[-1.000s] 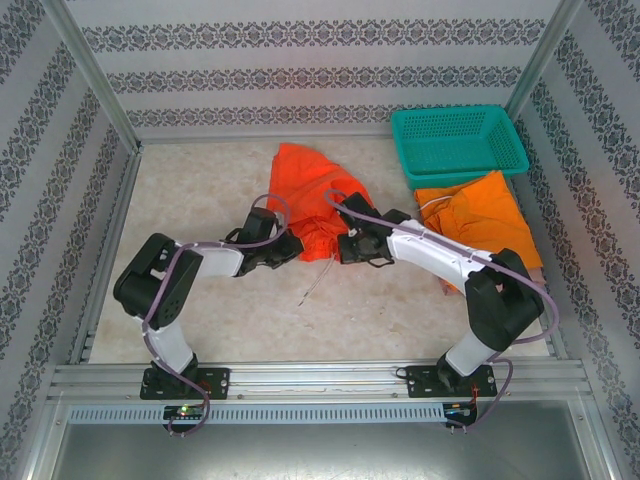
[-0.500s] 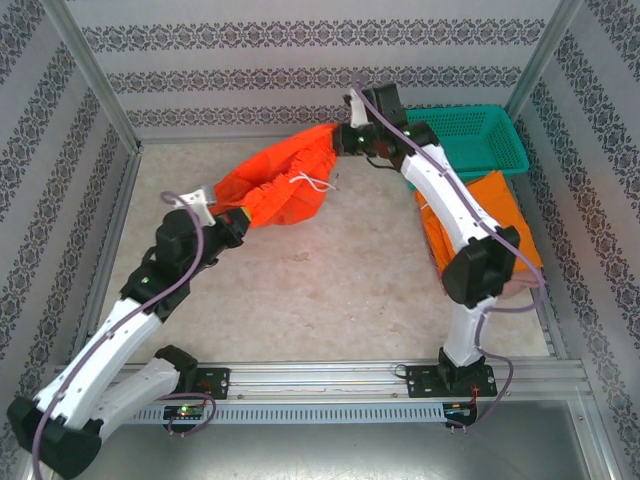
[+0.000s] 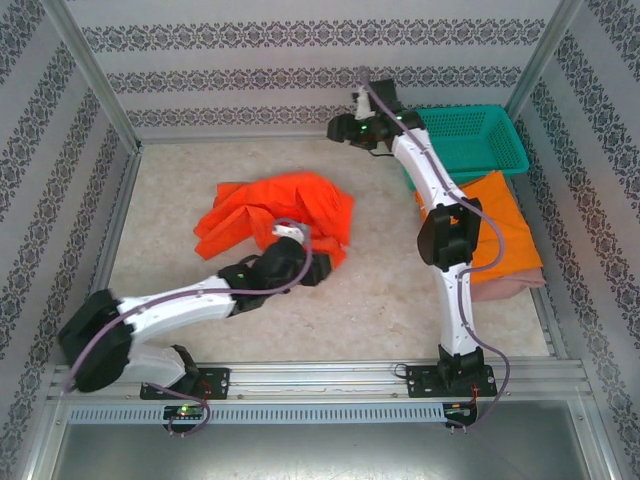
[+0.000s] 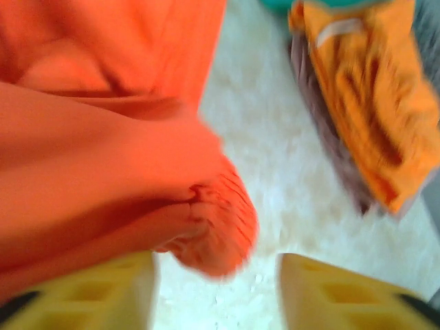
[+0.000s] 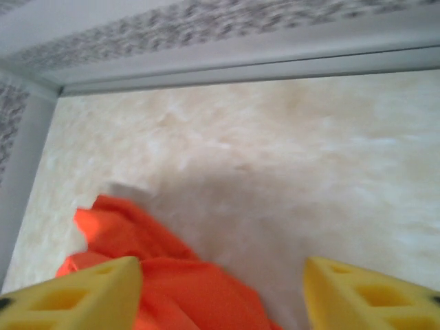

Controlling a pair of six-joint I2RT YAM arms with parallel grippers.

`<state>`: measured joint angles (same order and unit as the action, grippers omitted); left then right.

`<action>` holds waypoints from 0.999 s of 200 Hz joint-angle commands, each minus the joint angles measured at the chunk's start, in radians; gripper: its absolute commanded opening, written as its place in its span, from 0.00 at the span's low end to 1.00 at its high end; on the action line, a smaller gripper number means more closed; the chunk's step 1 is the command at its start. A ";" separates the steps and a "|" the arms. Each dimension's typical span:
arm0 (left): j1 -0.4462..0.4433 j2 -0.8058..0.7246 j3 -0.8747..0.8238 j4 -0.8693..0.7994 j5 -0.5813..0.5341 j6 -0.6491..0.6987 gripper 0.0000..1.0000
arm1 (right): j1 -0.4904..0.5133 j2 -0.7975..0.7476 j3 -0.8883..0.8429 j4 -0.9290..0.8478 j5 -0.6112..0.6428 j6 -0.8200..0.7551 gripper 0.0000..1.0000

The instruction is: Fold and stack the shorts

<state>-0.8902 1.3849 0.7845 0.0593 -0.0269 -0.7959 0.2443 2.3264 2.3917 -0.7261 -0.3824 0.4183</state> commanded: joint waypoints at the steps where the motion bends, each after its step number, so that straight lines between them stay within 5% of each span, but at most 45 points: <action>1: 0.002 0.002 0.095 0.109 0.048 0.007 0.69 | -0.041 -0.111 -0.003 -0.011 0.023 0.006 0.74; 29: 0.103 -0.180 0.050 0.012 0.008 0.040 0.91 | -0.025 -0.334 -0.323 0.052 0.052 -0.061 0.80; 62: 0.330 -0.379 0.022 -0.211 0.099 0.056 0.94 | 0.060 -0.606 -0.700 0.092 0.084 -0.211 0.81; 95: 0.523 -0.440 -0.013 -0.340 0.205 0.068 0.94 | 0.280 -0.796 -1.005 0.096 0.205 -0.423 0.83; 129: 0.681 -0.428 -0.078 -0.352 0.267 0.036 0.90 | 0.447 -0.850 -1.173 0.097 0.308 -0.415 0.83; 161: 0.739 -0.409 -0.129 -0.359 0.268 0.022 0.89 | 0.591 -0.852 -1.290 0.075 0.437 -0.452 0.83; 200: 0.875 -0.443 -0.234 -0.343 0.314 -0.093 0.88 | 0.691 -0.821 -1.358 0.051 0.553 -0.488 0.80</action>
<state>-0.0917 0.9768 0.6098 -0.2726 0.2401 -0.8024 0.8959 1.4975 1.0653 -0.6548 0.0368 -0.0242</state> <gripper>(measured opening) 0.887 0.817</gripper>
